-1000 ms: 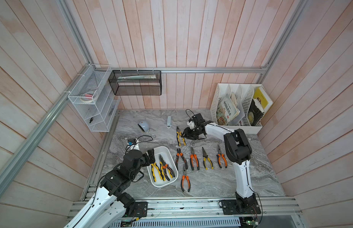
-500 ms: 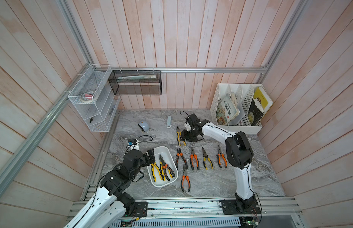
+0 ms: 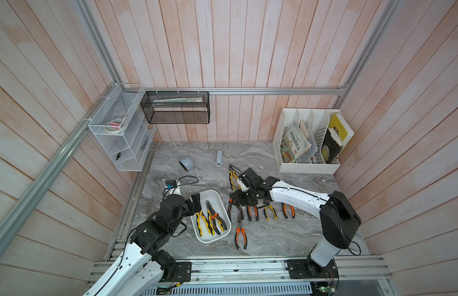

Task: Take the pliers out of the storage box
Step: Place the pliers at the center of the board, then adjust the pliers at the center of the board.

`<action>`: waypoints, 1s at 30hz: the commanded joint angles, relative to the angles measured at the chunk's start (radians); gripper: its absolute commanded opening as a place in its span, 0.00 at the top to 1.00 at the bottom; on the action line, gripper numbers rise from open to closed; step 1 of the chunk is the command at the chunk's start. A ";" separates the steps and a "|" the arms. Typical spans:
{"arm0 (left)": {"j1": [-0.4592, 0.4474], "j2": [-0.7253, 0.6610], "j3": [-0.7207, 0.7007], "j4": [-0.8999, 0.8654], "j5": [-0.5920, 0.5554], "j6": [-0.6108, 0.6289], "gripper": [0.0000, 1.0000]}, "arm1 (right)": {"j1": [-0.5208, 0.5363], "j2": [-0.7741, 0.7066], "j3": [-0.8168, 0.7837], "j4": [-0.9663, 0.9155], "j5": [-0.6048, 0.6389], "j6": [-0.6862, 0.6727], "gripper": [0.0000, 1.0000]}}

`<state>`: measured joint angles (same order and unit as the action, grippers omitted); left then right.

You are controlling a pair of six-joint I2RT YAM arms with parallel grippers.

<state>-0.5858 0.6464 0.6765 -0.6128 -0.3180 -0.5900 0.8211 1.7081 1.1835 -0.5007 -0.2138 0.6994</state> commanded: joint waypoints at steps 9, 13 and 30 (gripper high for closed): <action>-0.005 -0.021 -0.002 0.005 0.009 0.005 0.00 | 0.061 -0.022 -0.085 0.057 0.089 0.111 0.49; -0.006 -0.022 0.001 0.002 0.011 0.006 0.00 | 0.054 0.058 0.035 -0.031 0.129 0.076 0.46; -0.009 -0.028 -0.002 0.005 0.005 0.006 0.00 | -0.003 0.344 0.385 -0.247 0.239 -0.016 0.41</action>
<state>-0.5903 0.6216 0.6765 -0.6128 -0.3149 -0.5900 0.8261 2.0277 1.5349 -0.6937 -0.0040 0.7132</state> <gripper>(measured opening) 0.998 0.594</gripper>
